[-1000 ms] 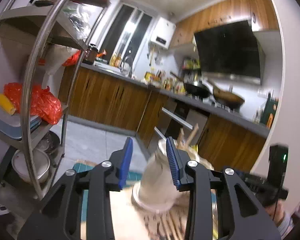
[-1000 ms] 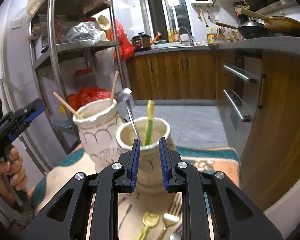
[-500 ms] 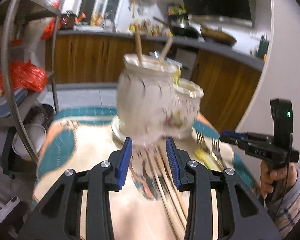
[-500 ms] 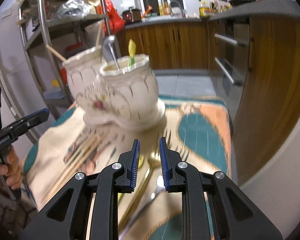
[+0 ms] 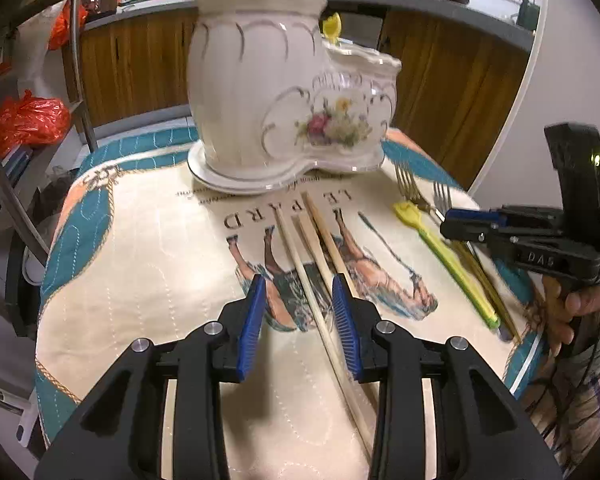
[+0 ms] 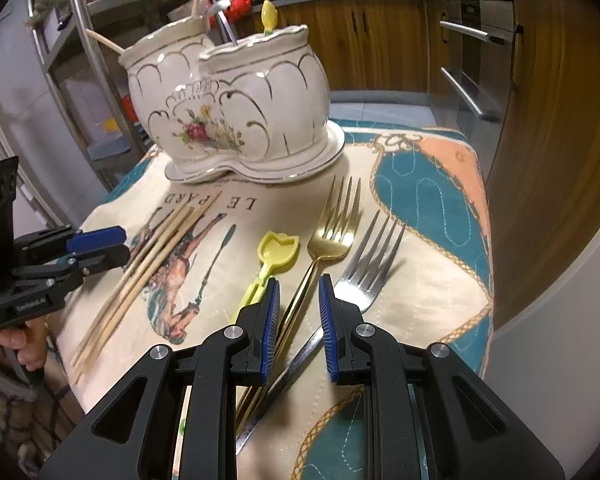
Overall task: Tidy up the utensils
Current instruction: 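Grasp a wooden chopstick with the left tool while the right tool grasps the gold fork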
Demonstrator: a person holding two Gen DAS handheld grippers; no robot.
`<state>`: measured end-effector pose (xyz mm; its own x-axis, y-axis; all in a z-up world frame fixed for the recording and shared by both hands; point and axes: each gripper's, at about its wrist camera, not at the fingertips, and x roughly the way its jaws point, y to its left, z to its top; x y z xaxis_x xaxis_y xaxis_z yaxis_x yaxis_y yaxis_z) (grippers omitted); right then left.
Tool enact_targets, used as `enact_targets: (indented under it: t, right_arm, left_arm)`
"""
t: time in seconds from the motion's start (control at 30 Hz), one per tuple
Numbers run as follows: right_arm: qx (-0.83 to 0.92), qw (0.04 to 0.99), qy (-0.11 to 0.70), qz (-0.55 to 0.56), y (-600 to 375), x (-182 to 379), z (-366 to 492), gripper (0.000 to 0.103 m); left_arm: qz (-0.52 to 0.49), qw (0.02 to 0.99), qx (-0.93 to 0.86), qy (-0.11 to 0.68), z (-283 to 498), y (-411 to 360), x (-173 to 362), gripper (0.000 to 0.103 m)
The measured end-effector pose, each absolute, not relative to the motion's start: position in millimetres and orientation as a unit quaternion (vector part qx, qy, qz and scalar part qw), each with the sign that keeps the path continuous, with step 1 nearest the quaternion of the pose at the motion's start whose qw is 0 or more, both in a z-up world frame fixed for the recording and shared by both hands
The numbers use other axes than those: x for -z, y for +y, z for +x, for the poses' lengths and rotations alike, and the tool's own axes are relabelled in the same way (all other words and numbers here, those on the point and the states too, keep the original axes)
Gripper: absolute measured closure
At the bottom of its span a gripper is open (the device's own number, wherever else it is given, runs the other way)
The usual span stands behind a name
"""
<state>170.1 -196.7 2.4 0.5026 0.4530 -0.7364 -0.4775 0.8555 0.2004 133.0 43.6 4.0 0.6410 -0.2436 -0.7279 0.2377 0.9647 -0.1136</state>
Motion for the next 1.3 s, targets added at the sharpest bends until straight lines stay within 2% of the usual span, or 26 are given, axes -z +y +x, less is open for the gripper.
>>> enact_targets:
  t: [0.23, 0.53, 0.93, 1.3]
  right_arm:
    - [-0.262, 0.865, 0.425, -0.044, -186.3, 0.5, 167.9, 0.084]
    - [-0.258, 0.840, 0.464, -0.111, -170.8, -5.5, 174.9, 0.084]
    - [-0.270, 0.762, 0.523, -0.271, -139.8, -10.6, 163.1, 0.091]
    - [-0.260, 0.703, 0.606, -0.268, -120.8, -10.4, 195.0, 0.092]
  left_arm:
    - [0.020, 0.899, 0.139, 0.415, 131.8, 37.2, 1.7, 0.086]
    - [0.054, 0.894, 0.141, 0.421, 131.4, 35.0, 2.3, 0.090]
    - [0.136, 0.855, 0.181, 0.467, 129.8, 41.0, -4.3, 0.094]
    - [0.154, 0.797, 0.200, 0.548, 150.3, 44.5, -10.2, 0.094]
